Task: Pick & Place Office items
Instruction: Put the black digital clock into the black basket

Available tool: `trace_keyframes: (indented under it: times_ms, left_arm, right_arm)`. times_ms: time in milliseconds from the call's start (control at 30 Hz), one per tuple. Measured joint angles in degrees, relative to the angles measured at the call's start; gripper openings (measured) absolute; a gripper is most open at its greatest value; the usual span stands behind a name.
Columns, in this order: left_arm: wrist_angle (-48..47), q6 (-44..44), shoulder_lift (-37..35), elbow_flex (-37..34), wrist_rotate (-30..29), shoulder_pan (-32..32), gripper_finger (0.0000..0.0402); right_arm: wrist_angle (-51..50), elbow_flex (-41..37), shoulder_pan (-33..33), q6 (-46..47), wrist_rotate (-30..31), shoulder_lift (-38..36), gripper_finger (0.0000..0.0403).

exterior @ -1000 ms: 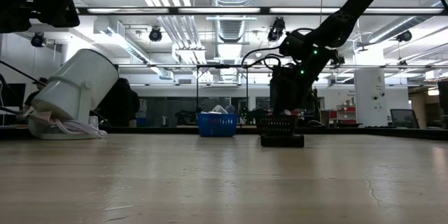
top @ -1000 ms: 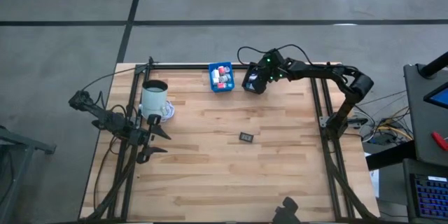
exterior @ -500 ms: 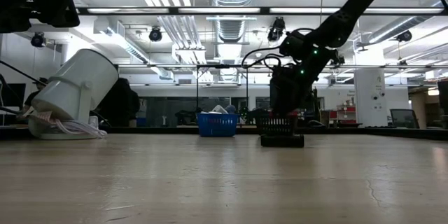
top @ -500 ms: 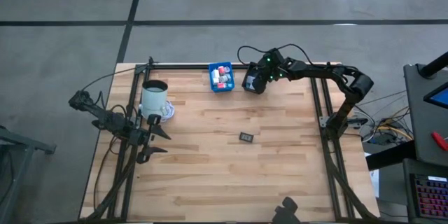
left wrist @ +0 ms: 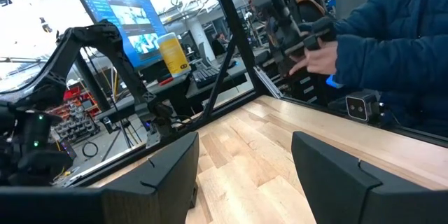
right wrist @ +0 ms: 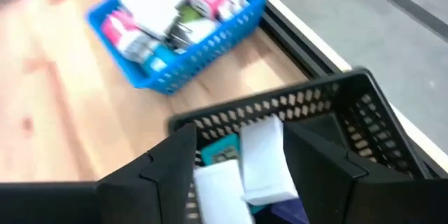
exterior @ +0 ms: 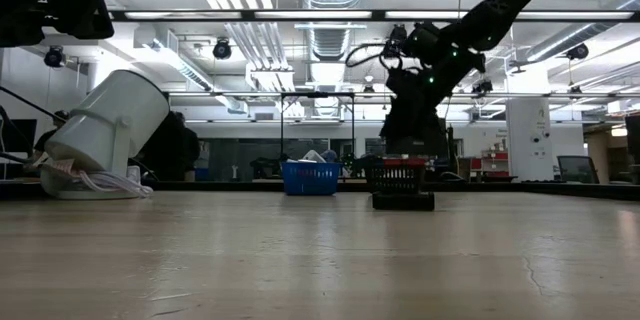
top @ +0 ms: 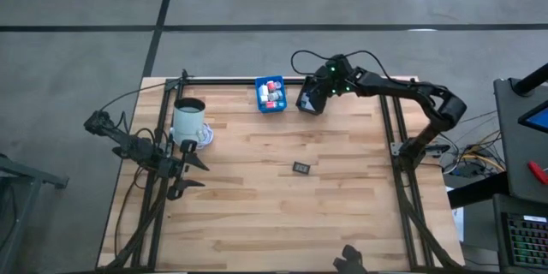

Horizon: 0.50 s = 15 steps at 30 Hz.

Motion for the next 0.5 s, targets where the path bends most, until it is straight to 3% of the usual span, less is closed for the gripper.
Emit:
trace_keyframes:
  times_ms: [333, 500]
  left_arm:
    - [0.0, 0.0, 0.0, 0.0, 0.0, 0.0, 0.0234]
    - [0.0, 0.0, 0.0, 0.0, 0.0, 0.0, 0.0234]
  right_arm:
    - [0.1, -0.6, 5.8, -1.1, 0.0, -6.4, 0.0210]
    - [0.6, -1.6, 10.6, -1.5, 4.7, -10.2, 0.0210]
